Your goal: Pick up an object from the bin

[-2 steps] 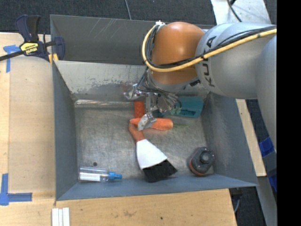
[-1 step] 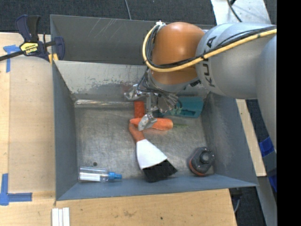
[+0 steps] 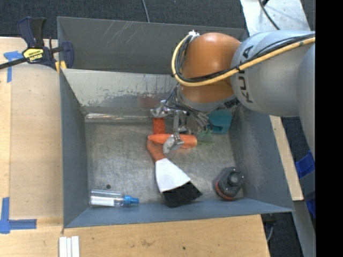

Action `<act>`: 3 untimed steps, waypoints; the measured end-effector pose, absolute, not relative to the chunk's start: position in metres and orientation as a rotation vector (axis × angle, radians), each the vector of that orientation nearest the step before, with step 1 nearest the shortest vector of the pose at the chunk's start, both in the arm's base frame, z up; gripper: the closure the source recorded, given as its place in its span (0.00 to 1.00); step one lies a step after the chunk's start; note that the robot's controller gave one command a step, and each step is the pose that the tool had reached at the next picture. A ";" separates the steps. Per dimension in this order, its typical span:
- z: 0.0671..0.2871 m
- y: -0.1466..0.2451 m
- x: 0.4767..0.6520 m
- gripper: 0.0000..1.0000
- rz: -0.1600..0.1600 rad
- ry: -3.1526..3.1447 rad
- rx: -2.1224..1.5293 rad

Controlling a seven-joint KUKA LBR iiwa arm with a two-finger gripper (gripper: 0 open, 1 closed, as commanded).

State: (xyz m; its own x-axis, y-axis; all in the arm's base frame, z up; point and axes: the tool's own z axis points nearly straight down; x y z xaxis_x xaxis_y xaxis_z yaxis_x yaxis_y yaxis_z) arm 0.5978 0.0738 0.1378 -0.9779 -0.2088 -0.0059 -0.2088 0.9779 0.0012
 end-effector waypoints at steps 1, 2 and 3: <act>0.134 0.064 0.593 0.00 0.002 3.126 -0.261; 0.094 0.043 0.586 0.00 0.000 3.119 -0.336; 0.082 0.020 0.600 0.00 0.005 3.118 -0.387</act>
Offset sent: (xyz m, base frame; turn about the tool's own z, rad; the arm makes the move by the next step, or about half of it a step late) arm -0.0234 -0.0433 -0.0678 -0.0780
